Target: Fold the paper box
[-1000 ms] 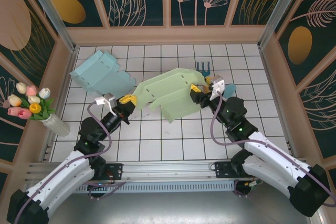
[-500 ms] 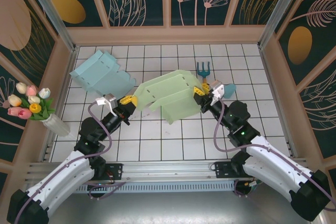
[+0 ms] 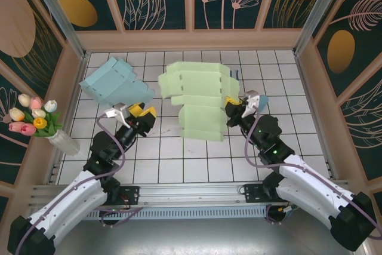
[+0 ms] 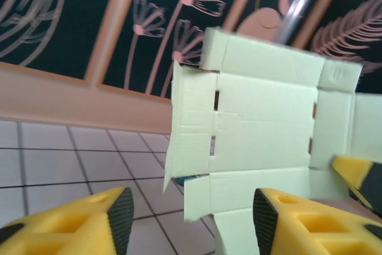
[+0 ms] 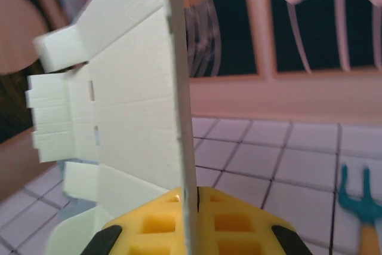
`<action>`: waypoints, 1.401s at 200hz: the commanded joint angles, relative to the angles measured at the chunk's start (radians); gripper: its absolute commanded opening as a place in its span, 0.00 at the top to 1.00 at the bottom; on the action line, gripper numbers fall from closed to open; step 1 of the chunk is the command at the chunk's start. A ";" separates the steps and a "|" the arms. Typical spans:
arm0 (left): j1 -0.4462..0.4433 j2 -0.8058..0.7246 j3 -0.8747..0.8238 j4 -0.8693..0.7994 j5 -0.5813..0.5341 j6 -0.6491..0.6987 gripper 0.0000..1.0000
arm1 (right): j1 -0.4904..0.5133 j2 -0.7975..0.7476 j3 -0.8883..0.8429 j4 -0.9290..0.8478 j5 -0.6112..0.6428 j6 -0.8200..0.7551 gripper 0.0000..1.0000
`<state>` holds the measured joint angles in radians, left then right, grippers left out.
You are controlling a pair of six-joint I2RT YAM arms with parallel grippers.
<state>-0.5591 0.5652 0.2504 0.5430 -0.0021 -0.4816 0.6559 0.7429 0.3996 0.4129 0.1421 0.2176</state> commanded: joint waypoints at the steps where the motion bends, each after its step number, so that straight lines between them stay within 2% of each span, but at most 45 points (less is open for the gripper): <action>1: -0.001 0.004 0.068 -0.120 -0.174 -0.089 0.38 | -0.031 0.003 0.056 -0.152 0.176 0.275 1.00; 23: -0.001 0.000 0.065 -0.136 -0.196 -0.118 0.36 | -0.091 0.019 0.079 -0.216 0.041 0.323 1.00; 44: 0.000 0.012 0.048 -0.127 -0.221 -0.137 0.33 | -0.104 0.077 0.096 -0.243 -0.021 0.320 1.00; 94: -0.001 0.167 0.060 -0.087 -0.251 -0.162 0.29 | -0.127 0.340 0.184 -0.267 -0.166 0.237 1.00; 157: -0.001 0.458 0.094 0.047 -0.268 -0.168 0.28 | -0.114 0.557 0.249 -0.284 -0.141 0.149 1.00; 222: 0.001 0.795 0.323 0.046 -0.213 -0.043 0.30 | -0.088 0.491 0.136 -0.115 -0.149 0.020 1.00; 280: 0.010 0.940 0.479 -0.058 -0.251 0.100 0.33 | -0.071 0.515 0.134 -0.105 -0.173 -0.009 1.00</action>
<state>-0.5591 1.4773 0.6868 0.5377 -0.2230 -0.4694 0.5766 1.2537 0.5407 0.2630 -0.0147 0.2401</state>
